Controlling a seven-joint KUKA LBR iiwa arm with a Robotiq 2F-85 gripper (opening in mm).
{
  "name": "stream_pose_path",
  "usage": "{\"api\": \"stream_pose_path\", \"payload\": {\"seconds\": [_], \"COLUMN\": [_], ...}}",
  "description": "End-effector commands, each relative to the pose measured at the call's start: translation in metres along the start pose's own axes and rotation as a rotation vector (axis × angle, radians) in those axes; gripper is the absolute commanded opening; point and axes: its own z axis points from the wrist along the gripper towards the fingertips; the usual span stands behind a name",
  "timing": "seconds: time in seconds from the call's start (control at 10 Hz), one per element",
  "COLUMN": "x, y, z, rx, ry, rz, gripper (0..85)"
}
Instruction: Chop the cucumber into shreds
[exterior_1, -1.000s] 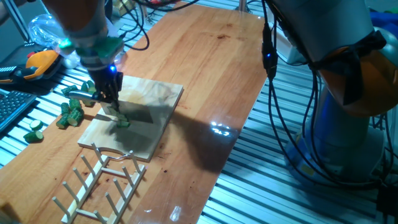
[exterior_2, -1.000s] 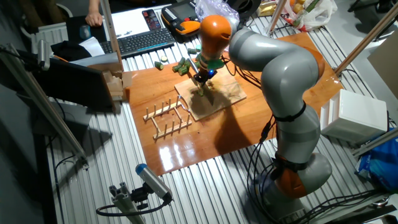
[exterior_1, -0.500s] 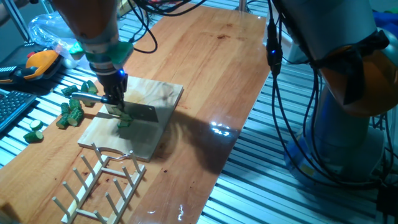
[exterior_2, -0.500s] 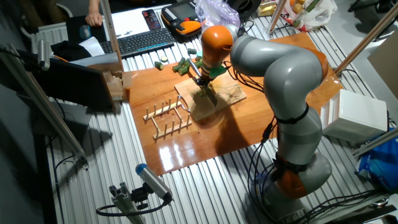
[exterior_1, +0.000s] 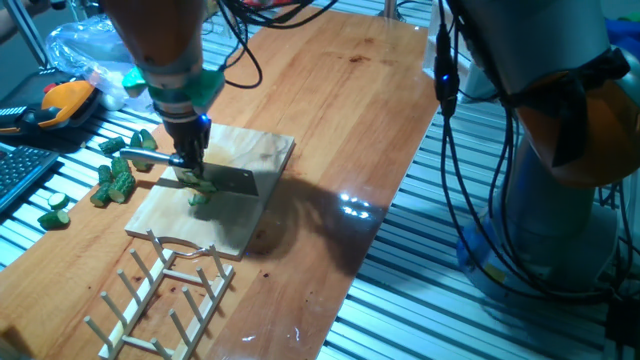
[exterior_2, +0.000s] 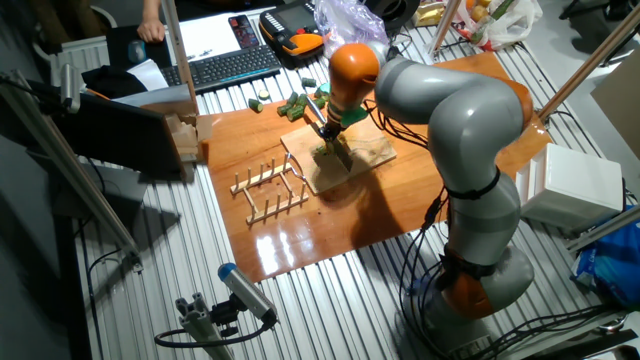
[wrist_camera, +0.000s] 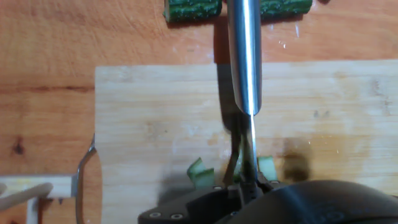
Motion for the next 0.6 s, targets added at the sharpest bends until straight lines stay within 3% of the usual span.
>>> {"api": "stream_pose_path", "payload": {"seconds": [0.0,0.2,0.3,0.5], "x": [0.006,0.001,-0.001,-0.004], "y": [0.003,0.002,0.005,0.008], "z": [0.006,-0.018,-0.028,-0.044], "rx": [-0.009,-0.058,-0.052,-0.069], "ry": [0.019,0.081,0.095,0.119], "rz": [0.001,0.036,0.048,0.065], "gripper": [0.0,0.0,0.0,0.0]}}
